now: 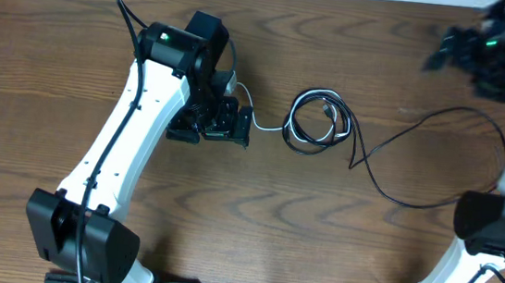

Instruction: Untangle cables

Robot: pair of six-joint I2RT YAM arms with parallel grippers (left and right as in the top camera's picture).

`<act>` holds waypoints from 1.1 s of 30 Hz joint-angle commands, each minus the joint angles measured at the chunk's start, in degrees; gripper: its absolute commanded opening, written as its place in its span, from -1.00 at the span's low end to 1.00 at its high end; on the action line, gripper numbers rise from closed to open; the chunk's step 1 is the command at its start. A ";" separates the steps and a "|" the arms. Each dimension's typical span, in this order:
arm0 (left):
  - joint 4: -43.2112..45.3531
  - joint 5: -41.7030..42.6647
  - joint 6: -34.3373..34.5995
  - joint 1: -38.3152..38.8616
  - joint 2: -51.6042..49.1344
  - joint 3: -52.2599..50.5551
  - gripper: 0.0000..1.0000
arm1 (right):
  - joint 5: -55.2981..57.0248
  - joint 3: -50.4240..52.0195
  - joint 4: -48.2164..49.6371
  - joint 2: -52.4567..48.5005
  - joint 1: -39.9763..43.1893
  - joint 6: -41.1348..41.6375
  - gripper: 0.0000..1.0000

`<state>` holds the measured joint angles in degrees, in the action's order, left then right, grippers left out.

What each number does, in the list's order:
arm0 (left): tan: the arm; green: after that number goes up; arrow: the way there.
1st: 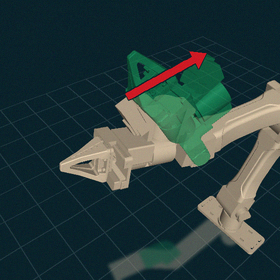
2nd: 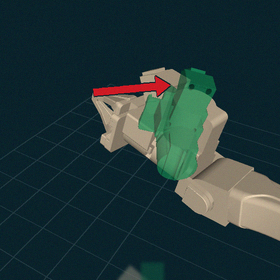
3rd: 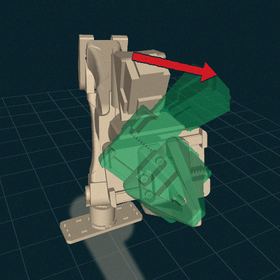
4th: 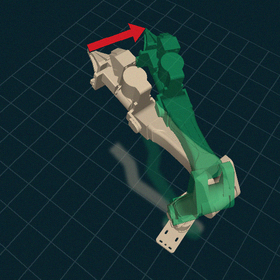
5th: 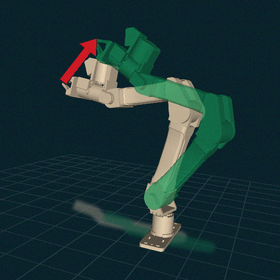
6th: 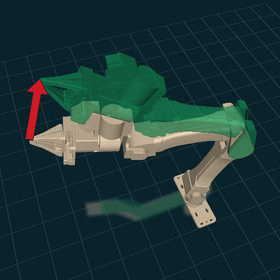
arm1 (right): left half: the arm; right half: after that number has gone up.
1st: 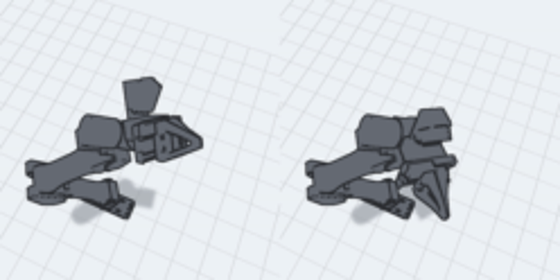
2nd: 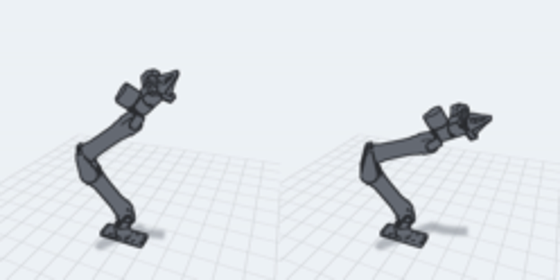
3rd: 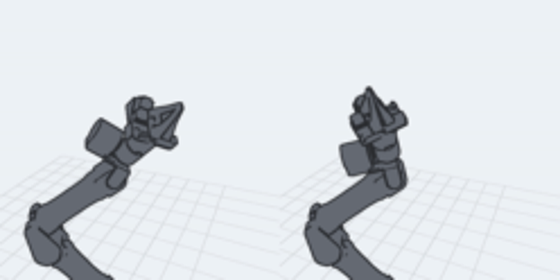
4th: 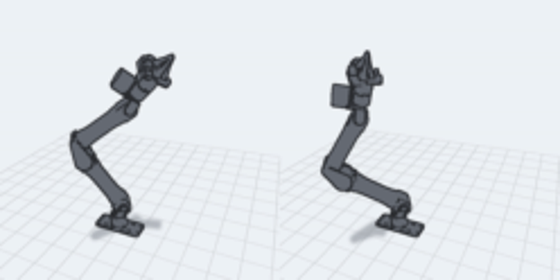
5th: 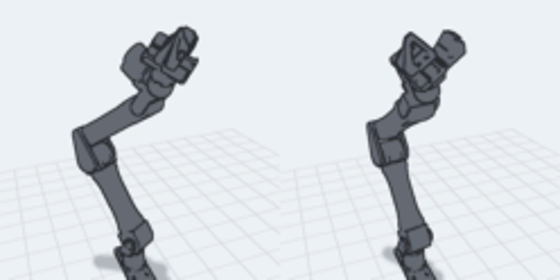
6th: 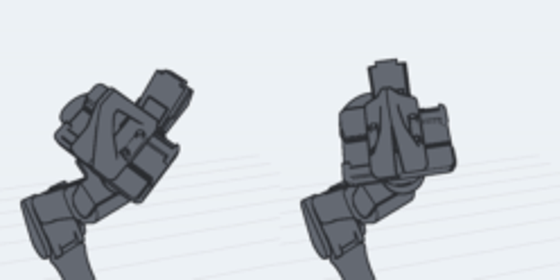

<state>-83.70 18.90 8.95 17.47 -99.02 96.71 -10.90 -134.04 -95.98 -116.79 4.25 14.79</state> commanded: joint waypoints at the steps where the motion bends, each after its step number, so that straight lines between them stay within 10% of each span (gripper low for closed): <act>1: -0.20 -0.79 -0.74 0.13 -0.22 -0.22 0.96 | -0.11 5.77 0.81 -0.66 -4.11 -2.69 0.98; 14: -0.20 -0.79 -0.74 0.13 -0.22 -0.22 0.96 | 6.91 24.92 9.22 -0.66 -8.61 5.55 0.99; 24: -0.20 -0.79 -0.74 0.13 -0.22 -0.22 0.96 | 4.07 30.32 15.21 -0.50 -9.60 5.57 -0.98; 33: -0.20 -0.79 -0.74 0.13 -0.22 -0.22 0.96 | 4.35 -0.22 2.25 0.44 -6.54 1.53 -0.98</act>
<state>-83.70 18.83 8.93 17.47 -99.02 96.66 -6.48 -122.30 -91.85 -118.19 -3.90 19.42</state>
